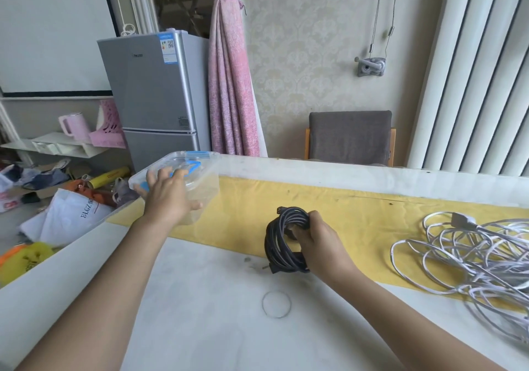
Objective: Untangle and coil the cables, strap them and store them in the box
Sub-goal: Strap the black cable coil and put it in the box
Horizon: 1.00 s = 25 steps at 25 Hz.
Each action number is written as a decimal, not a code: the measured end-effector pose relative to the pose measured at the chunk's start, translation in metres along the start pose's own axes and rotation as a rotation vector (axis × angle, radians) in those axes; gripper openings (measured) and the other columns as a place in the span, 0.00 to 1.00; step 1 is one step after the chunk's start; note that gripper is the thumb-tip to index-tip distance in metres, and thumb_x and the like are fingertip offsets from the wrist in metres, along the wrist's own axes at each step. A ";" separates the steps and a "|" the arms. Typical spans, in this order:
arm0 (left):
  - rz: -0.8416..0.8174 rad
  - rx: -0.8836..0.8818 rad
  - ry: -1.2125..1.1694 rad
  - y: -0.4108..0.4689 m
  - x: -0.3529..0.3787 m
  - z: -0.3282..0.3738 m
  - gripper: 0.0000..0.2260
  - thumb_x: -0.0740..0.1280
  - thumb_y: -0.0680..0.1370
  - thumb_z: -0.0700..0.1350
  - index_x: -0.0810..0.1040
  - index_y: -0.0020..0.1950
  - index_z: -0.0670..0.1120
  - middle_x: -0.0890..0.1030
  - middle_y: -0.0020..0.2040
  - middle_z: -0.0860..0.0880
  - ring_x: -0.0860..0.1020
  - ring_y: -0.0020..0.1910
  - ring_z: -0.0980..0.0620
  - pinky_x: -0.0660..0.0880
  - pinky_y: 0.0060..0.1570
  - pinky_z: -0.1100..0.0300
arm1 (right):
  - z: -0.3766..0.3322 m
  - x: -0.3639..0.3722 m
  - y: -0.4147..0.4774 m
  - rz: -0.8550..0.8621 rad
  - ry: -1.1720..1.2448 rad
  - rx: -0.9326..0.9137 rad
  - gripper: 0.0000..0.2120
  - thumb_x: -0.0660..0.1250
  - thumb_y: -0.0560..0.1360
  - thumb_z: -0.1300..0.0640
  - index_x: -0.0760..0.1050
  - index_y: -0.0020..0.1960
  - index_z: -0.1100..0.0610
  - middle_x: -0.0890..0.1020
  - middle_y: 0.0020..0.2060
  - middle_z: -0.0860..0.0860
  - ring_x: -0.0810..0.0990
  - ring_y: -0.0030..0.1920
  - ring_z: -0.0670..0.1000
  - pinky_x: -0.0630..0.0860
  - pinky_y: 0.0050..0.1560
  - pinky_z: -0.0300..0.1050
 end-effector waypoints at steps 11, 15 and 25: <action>0.078 0.273 -0.221 -0.032 -0.024 -0.002 0.18 0.78 0.65 0.52 0.76 0.50 0.51 0.73 0.52 0.55 0.67 0.59 0.45 0.64 0.55 0.51 | -0.020 -0.001 0.015 -0.109 0.313 0.159 0.14 0.61 0.73 0.68 0.80 0.40 0.53 0.80 0.32 0.54 0.72 0.33 0.53 0.69 0.36 0.45; 0.027 0.304 -0.270 -0.068 -0.041 0.002 0.15 0.75 0.67 0.55 0.74 0.47 0.55 0.73 0.52 0.58 0.66 0.56 0.50 0.63 0.54 0.53 | -0.068 -0.009 0.029 -0.027 0.153 -0.043 0.19 0.61 0.69 0.67 0.82 0.36 0.45 0.83 0.35 0.50 0.75 0.35 0.54 0.73 0.38 0.48; 0.025 0.433 -0.258 -0.130 -0.059 0.011 0.19 0.72 0.66 0.62 0.70 0.52 0.59 0.72 0.52 0.59 0.66 0.55 0.55 0.63 0.53 0.55 | -0.133 0.036 0.047 -0.426 -0.690 -0.287 0.29 0.57 0.72 0.67 0.72 0.67 0.45 0.78 0.47 0.50 0.71 0.45 0.50 0.65 0.37 0.39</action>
Point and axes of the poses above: each hand's wrist, its own y-axis towards the middle knuckle, its own x-axis out of the palm, z = x × y, the point moved 7 cm from there along y, towards the middle knuckle
